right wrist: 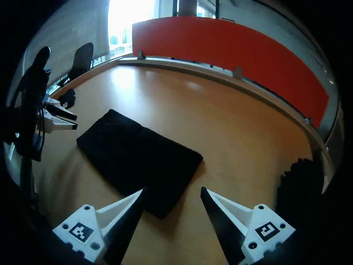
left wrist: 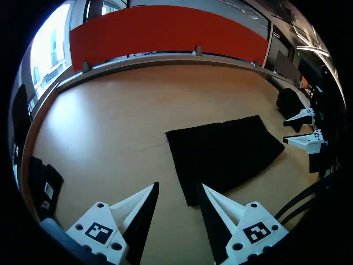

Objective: Fold towel

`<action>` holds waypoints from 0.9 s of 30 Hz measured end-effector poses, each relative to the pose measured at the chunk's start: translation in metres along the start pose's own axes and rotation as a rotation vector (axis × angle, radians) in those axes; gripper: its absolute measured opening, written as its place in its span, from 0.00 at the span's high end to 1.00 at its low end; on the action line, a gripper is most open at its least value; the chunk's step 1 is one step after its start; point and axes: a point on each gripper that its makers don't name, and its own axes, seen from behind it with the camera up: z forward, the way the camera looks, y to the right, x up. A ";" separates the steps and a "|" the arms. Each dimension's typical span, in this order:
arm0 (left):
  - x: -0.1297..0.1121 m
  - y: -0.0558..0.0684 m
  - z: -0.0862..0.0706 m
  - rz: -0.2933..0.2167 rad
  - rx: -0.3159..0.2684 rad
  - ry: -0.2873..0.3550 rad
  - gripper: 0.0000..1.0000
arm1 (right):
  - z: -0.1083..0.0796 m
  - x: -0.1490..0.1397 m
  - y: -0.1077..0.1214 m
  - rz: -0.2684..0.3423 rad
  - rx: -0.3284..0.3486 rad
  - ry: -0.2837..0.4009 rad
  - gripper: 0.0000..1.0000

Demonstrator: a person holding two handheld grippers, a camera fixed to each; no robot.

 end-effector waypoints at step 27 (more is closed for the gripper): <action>-0.021 0.000 -0.020 -0.055 0.040 -0.004 0.39 | -0.004 -0.013 -0.005 -0.025 0.030 -0.014 0.08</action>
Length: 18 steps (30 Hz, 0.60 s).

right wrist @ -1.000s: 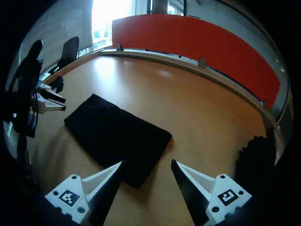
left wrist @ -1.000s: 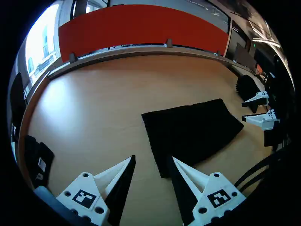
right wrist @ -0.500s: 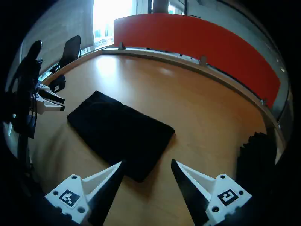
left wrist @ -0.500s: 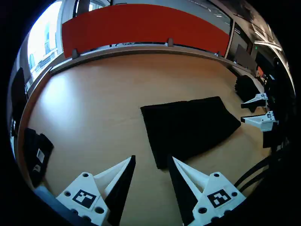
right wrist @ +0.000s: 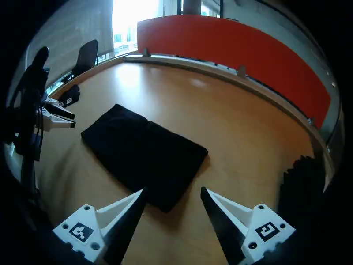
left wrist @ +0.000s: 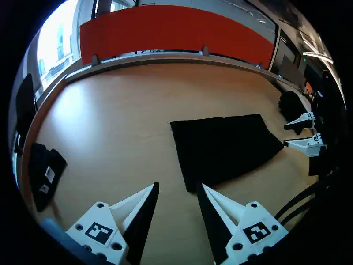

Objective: Fold towel

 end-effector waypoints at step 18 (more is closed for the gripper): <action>-0.020 -0.019 -0.030 -0.075 0.056 0.001 0.39 | 0.004 -0.015 -0.002 -0.059 0.046 -0.037 0.08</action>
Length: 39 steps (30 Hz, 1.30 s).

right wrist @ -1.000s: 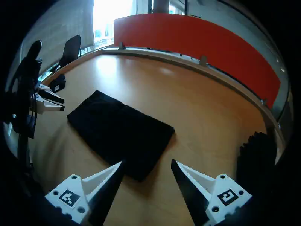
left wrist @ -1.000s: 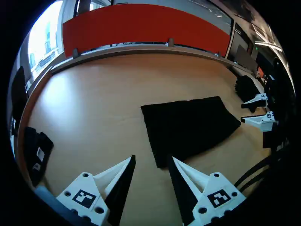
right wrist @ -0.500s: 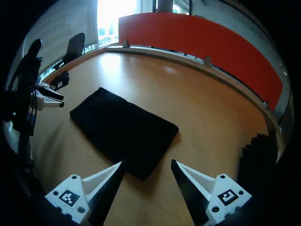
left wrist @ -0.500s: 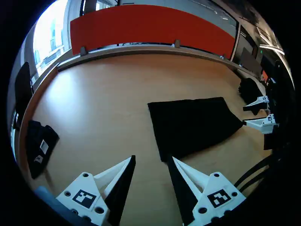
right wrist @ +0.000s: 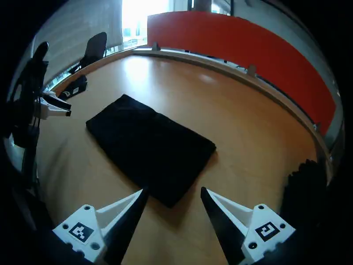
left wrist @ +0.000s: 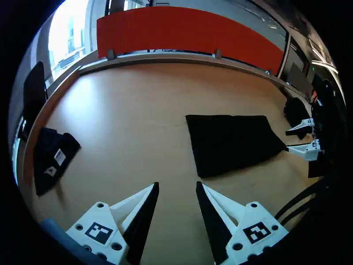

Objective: Fold towel

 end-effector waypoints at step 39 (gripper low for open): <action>-0.013 -0.022 -0.022 -0.038 0.048 0.002 0.39 | 0.008 -0.019 -0.006 -0.062 0.086 -0.071 0.71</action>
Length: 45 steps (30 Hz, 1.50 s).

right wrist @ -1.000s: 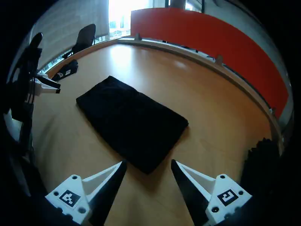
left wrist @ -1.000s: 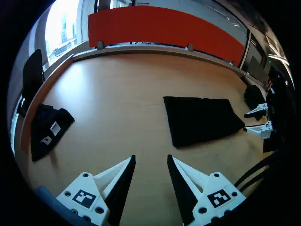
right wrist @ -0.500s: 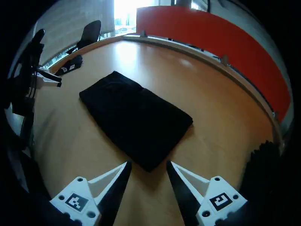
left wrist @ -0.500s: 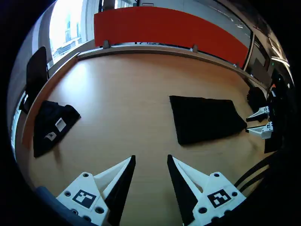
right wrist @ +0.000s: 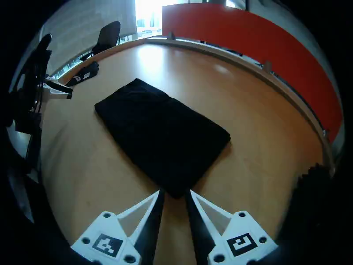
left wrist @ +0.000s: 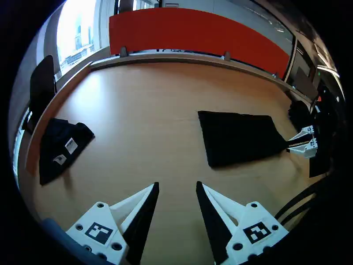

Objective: Fold towel

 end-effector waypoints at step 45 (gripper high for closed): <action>0.006 -0.004 -0.001 0.004 0.006 0.007 0.39 | -0.073 0.118 0.024 -0.094 -0.109 0.224 0.95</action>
